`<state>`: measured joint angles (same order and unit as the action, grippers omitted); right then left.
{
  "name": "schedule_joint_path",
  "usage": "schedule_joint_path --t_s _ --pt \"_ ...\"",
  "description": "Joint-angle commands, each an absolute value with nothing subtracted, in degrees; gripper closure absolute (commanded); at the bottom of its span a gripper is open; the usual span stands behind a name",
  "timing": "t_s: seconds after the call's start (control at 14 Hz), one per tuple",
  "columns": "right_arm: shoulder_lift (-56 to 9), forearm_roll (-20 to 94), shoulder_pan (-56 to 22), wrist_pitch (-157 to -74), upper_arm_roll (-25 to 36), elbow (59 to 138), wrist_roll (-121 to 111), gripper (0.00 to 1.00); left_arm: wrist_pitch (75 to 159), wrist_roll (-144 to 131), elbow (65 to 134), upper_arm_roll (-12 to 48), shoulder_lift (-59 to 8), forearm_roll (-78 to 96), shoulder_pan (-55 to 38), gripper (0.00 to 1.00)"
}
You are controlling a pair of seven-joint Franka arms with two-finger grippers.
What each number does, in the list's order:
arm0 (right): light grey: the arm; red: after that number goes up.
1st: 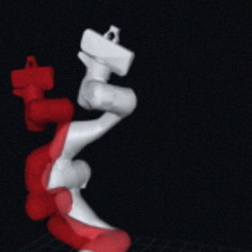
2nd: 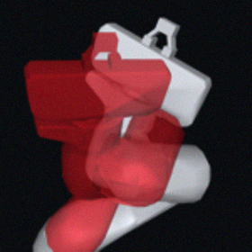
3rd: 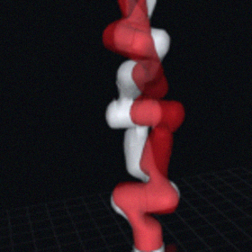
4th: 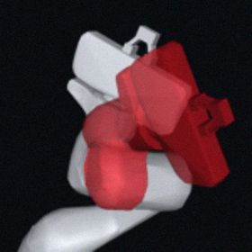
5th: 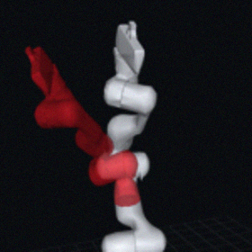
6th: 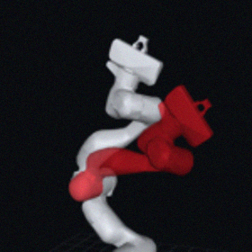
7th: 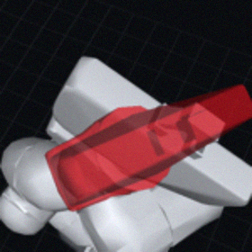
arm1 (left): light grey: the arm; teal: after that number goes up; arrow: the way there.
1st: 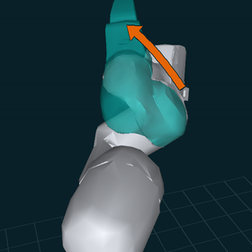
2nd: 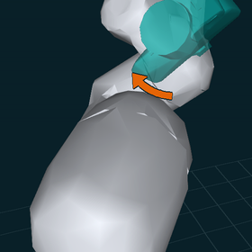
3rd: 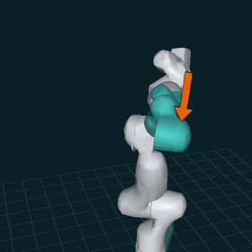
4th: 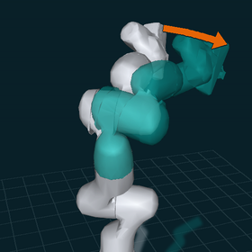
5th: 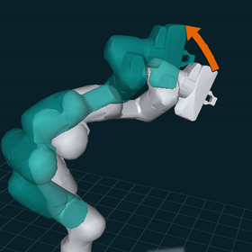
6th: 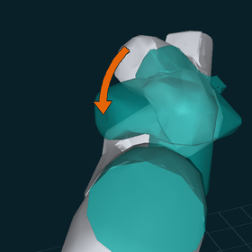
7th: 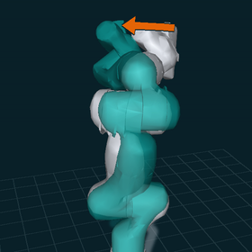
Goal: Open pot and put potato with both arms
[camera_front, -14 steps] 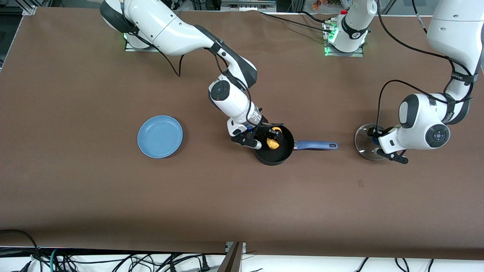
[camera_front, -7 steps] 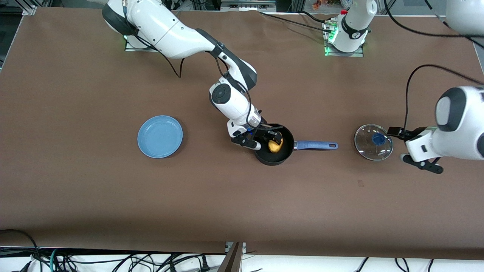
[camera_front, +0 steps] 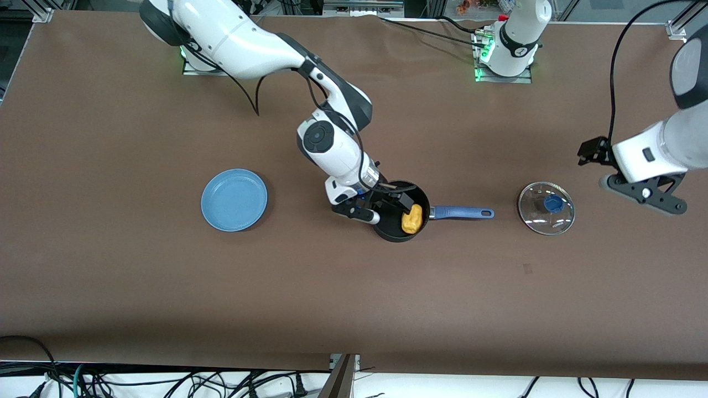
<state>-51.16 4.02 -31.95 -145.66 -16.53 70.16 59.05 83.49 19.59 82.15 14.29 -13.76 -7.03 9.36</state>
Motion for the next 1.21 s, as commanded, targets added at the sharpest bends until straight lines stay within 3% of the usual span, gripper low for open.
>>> schedule_joint_path --t_s 0.0,0.21,0.36,0.57,0.71,1.14 --pt "-45.5 2.5 -28.7 -134.8 -16.6 71.3 55.7 0.0 82.1 19.5 81.4 14.6 -12.0 -4.2 9.4 0.0" --pt "-39.6 2.6 -23.6 -121.4 -16.6 71.6 42.6 0.0 85.0 7.6 84.6 13.1 -7.7 -1.4 7.5 0.0" --pt "-35.4 2.2 -20.1 -112.3 -16.6 72.0 38.0 0.0 88.0 2.9 87.5 7.6 -5.0 -1.1 3.1 0.0" --pt "-29.4 1.2 -13.1 -99.7 -16.6 72.9 22.5 0.0 98.7 2.4 97.1 4.7 -0.8 1.0 2.7 0.0" --pt "-24.6 -0.1 -8.5 -95.3 -16.4 75.3 14.4 0.0 97.7 1.3 95.6 5.0 -1.5 1.2 3.3 0.0" --pt "-11.9 -0.1 -4.0 -86.0 -7.1 82.4 3.8 0.0 97.1 0.4 95.6 4.7 -1.5 0.8 3.5 0.0"
